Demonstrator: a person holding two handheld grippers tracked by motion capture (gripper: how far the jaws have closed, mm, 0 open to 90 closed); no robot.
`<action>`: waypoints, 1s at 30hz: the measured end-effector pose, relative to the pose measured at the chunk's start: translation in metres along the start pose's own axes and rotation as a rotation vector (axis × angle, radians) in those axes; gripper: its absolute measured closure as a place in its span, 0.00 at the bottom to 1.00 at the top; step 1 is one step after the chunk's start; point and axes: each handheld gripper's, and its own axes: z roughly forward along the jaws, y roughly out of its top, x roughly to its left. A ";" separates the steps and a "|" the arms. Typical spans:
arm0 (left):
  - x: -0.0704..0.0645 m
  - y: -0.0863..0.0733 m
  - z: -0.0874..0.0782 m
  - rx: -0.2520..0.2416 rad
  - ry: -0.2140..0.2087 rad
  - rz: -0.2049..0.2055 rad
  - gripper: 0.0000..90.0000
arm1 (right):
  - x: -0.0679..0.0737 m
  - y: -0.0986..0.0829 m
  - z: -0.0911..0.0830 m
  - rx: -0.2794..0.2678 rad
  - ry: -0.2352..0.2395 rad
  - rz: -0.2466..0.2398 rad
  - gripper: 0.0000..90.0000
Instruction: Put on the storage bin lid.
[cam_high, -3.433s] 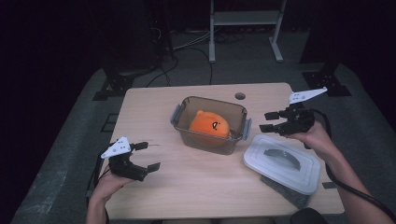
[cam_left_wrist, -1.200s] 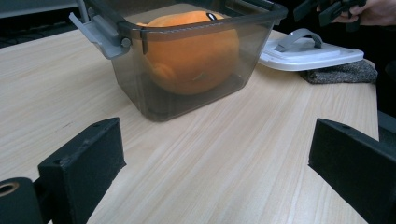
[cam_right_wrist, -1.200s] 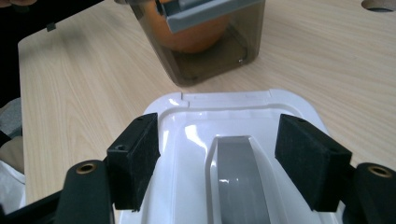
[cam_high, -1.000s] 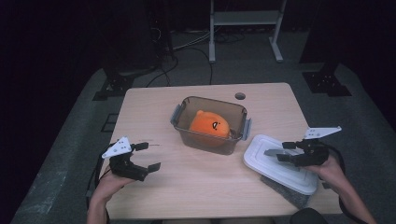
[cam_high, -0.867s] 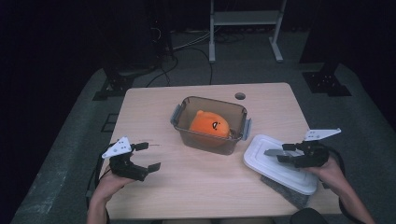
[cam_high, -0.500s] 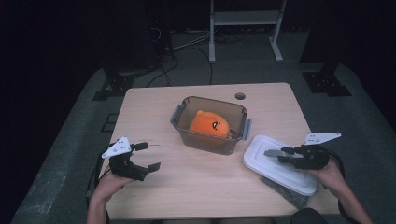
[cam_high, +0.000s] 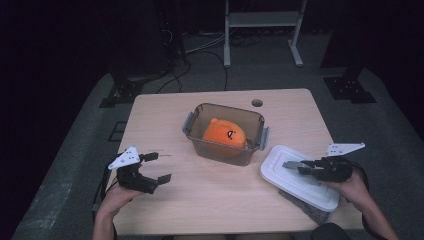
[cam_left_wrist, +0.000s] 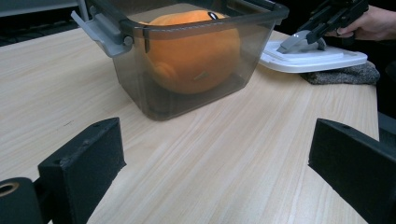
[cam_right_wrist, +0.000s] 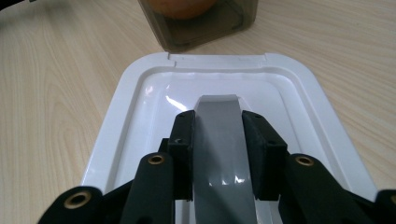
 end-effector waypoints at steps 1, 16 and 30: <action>0.000 0.000 0.000 -0.001 0.000 0.001 0.03 | 0.000 0.000 0.000 0.001 0.000 0.000 0.73; 0.000 0.000 0.000 -0.004 -0.001 -0.002 0.03 | 0.006 0.015 -0.018 -0.019 0.021 -0.008 0.73; 0.001 -0.001 0.000 -0.007 -0.004 -0.006 0.03 | 0.017 0.038 -0.057 -0.039 0.008 -0.029 0.73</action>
